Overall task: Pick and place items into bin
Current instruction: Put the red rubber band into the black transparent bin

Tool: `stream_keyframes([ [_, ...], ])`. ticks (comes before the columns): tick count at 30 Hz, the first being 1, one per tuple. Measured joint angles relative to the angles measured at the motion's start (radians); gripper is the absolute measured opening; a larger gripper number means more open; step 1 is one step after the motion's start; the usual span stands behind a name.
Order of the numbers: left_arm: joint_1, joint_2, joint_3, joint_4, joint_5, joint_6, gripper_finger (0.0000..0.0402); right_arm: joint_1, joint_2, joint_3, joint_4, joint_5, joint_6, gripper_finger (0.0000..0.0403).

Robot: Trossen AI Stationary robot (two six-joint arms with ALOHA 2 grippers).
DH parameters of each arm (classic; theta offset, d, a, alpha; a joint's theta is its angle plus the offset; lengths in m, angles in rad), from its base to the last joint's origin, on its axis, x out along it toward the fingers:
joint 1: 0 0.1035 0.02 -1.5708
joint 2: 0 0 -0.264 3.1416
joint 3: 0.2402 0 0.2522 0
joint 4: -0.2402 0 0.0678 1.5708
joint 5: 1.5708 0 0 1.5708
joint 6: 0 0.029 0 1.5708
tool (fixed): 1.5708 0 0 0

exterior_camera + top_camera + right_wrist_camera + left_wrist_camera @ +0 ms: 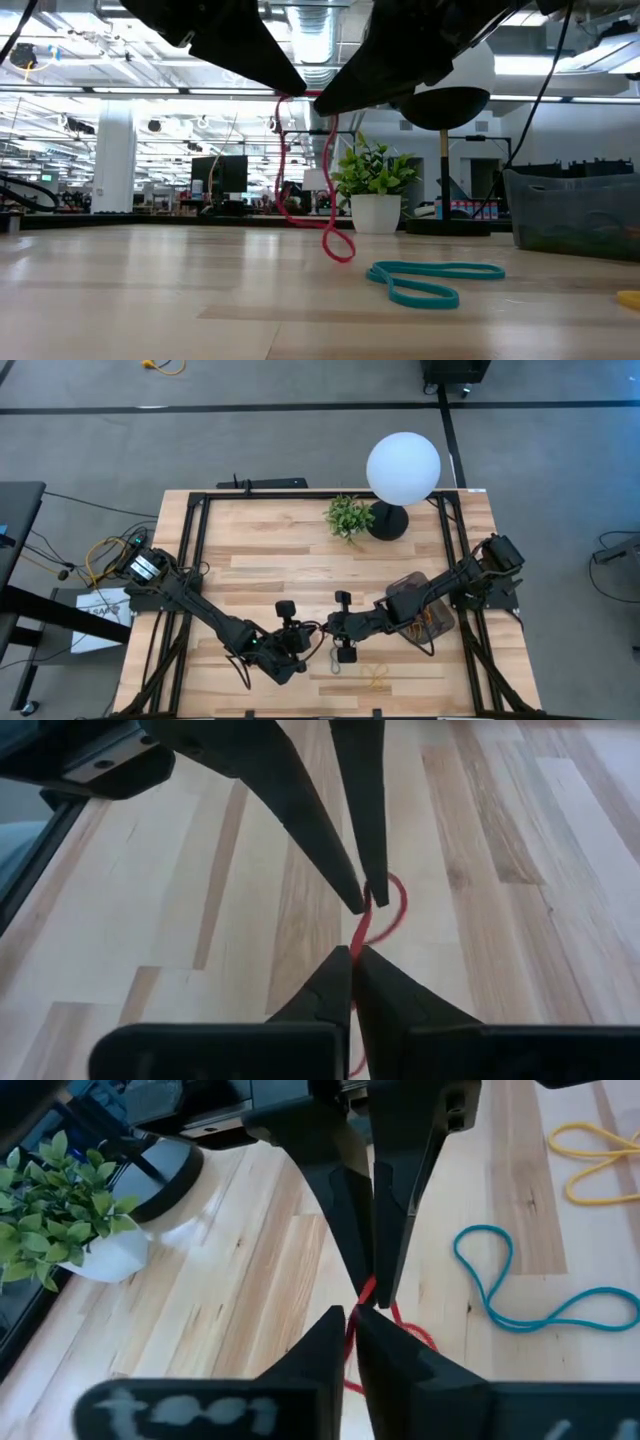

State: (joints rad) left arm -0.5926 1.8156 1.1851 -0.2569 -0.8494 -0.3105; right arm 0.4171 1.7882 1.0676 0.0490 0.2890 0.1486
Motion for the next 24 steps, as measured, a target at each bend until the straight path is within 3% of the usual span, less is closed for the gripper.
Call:
stream_keyframes([
  [4,0.000,0.000,0.000,0.000,0.000,-0.013,0.0050,-0.003,0.000,0.000,0.005,0.034,0.000,0.0007],
  [10,0.000,0.000,0.000,-0.001,0.000,-0.023,0.0094,-0.019,0.000,0.000,-0.005,0.263,0.037,0.0003],
  [14,0.000,0.000,0.000,-0.038,0.028,-0.062,0.0106,-0.020,-0.001,0.000,-0.101,0.425,0.132,0.0003],
  [18,0.000,0.000,0.000,-0.100,0.058,-0.128,0.0107,0.016,-0.023,0.031,-0.342,0.570,0.286,0.0002],
  [24,0.000,0.001,0.000,-0.164,0.063,-0.183,0.0107,0.130,-0.095,0.173,-0.895,0.604,0.743,0.0001],
])
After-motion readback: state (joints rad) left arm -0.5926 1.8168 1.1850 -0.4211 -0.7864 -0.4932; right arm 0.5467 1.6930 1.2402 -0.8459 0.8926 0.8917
